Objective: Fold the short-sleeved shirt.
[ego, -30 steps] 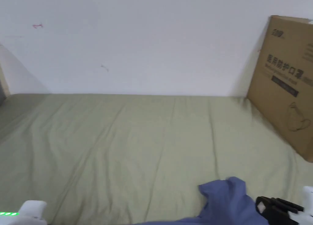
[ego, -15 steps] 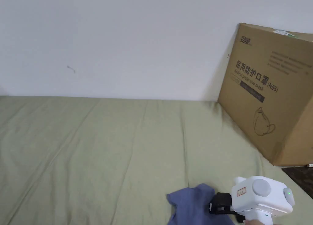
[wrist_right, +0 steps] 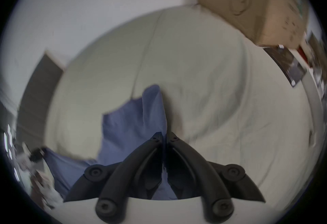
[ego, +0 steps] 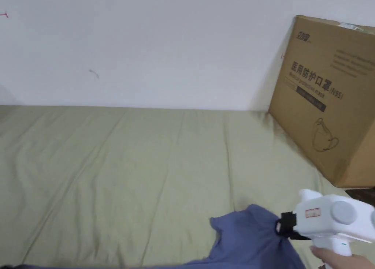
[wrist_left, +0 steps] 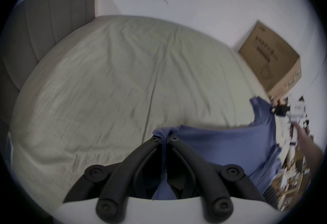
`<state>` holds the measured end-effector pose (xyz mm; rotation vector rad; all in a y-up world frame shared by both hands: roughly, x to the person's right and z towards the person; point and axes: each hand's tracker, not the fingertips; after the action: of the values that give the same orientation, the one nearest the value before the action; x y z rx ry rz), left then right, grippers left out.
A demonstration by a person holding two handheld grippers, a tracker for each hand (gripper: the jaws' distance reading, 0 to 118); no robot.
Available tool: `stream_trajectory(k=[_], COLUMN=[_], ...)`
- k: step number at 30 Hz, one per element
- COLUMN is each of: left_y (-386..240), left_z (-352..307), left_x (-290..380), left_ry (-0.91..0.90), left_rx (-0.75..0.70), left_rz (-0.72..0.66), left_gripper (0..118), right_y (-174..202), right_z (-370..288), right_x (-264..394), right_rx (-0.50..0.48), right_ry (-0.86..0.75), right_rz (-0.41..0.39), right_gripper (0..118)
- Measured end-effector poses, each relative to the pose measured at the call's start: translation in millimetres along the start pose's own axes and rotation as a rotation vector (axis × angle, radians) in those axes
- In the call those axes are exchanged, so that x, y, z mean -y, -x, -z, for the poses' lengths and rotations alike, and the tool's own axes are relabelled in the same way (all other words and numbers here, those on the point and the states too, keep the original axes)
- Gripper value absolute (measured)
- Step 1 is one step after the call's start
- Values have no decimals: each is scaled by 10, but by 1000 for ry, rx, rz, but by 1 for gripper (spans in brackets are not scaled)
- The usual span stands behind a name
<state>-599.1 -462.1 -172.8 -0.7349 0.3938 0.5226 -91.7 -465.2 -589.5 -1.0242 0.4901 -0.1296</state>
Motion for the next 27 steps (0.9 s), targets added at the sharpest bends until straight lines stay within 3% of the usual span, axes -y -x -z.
stream_trajectory(k=[2,7,12,20,23,27], left_y=[-53,-160,-121,100,179,303], left_z=[-42,-272,-455,-874,-901,-735], left_x=[-104,-292,-173,476,678,894], left_ry=[-17,-123,-48,111,170,234], left_rx=[-2,26,44,68,56,68], left_rz=[2,37,71,87,92,51], left_gripper=[2,2,2,2,2,3], right_y=[-24,-23,-44,-420,-536,-795], right_z=[-201,-684,-1313,-2043,-1940,-1605], right_x=[-62,-100,419,1859,2207,2331], right_rx=[-32,-61,-92,-49,-22,7], right_ry=[-71,-229,-227,-34,70,62], right_rz=[38,47,43,0,16,71], right_gripper=[3,3,3,3,3,3])
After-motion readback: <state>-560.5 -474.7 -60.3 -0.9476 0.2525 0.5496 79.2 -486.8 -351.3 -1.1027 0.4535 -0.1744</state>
